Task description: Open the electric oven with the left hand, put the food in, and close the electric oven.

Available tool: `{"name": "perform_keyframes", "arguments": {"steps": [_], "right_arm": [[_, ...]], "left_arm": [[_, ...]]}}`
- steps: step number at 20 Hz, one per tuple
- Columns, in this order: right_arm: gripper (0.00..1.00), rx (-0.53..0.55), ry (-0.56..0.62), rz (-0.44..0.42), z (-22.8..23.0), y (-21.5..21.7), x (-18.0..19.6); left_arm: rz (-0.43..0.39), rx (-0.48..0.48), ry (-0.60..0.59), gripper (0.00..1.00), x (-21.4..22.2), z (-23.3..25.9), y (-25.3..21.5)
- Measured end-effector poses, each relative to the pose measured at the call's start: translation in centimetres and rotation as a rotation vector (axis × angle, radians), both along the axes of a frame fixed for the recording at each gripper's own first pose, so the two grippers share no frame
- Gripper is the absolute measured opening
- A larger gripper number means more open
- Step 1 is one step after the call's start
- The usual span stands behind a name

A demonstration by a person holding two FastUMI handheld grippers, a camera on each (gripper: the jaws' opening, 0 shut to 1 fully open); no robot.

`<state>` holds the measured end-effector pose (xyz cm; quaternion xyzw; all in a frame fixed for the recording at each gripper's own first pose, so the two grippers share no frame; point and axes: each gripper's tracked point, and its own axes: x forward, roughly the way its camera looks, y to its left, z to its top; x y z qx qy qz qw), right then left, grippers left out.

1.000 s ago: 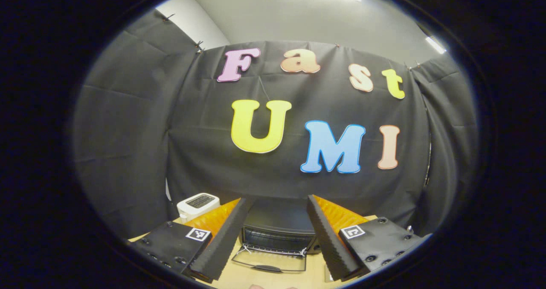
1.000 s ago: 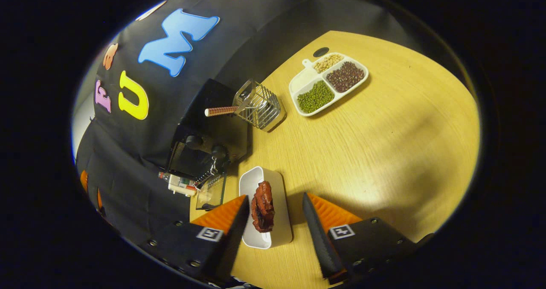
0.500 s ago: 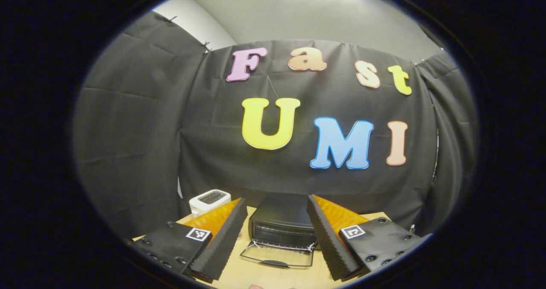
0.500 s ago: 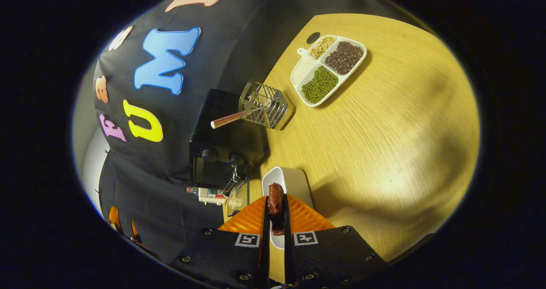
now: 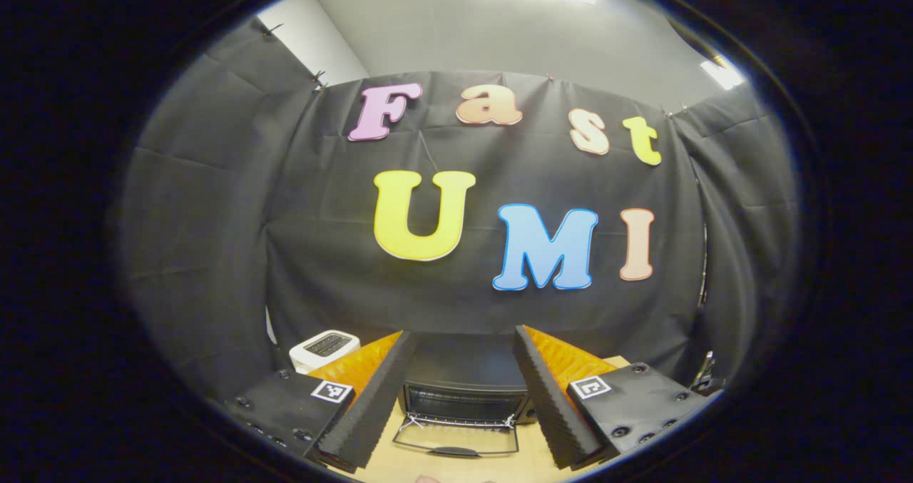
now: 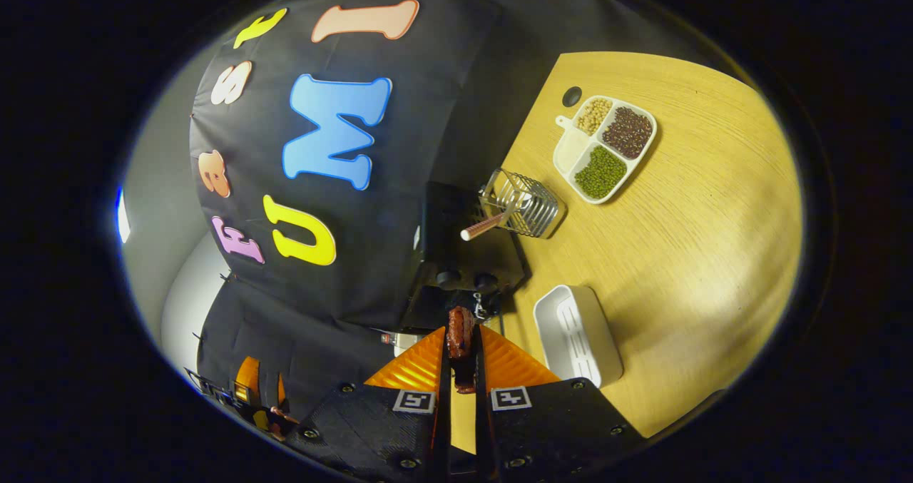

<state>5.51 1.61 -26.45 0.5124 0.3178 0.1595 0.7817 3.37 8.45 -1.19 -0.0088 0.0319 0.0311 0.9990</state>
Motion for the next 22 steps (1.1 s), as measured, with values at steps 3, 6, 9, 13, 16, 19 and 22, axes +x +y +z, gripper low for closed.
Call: {"name": "perform_keyframes", "arguments": {"steps": [3, 6, 9, 13, 16, 19, 22], "right_arm": [[0.14, 0.047, -0.036, -0.032, 2.9, 2.3, -0.4], [0.14, 0.055, -0.063, -0.039, 4.4, 4.9, -0.6], [0.14, 0.043, -0.083, -0.029, 5.1, 8.5, -0.3], [0.14, 0.029, -0.082, -0.006, 4.7, 13.3, 0.8], [0.15, 0.023, -0.083, 0.006, 3.9, 16.5, 2.0], [0.15, 0.033, -0.069, 0.009, 2.5, 19.3, 3.6], [0.15, 0.030, -0.049, 0.010, 0.7, 21.6, 5.4]], "left_arm": [[-0.062, -0.005, 0.001, 0.95, 0.9, -0.1, 0.7], [-0.113, -0.053, 0.017, 1.00, 1.4, -0.9, 2.0], [-0.134, -0.081, 0.030, 1.00, 2.3, -1.4, 4.5], [-0.145, -0.086, 0.036, 0.99, 2.9, -1.8, 8.1], [-0.148, -0.095, 0.041, 0.99, 2.8, -1.9, 10.6], [-0.160, -0.073, 0.026, 0.92, 3.0, -1.3, 12.7], [-0.158, -0.044, 0.020, 0.95, 3.2, -0.7, 14.6]]}}
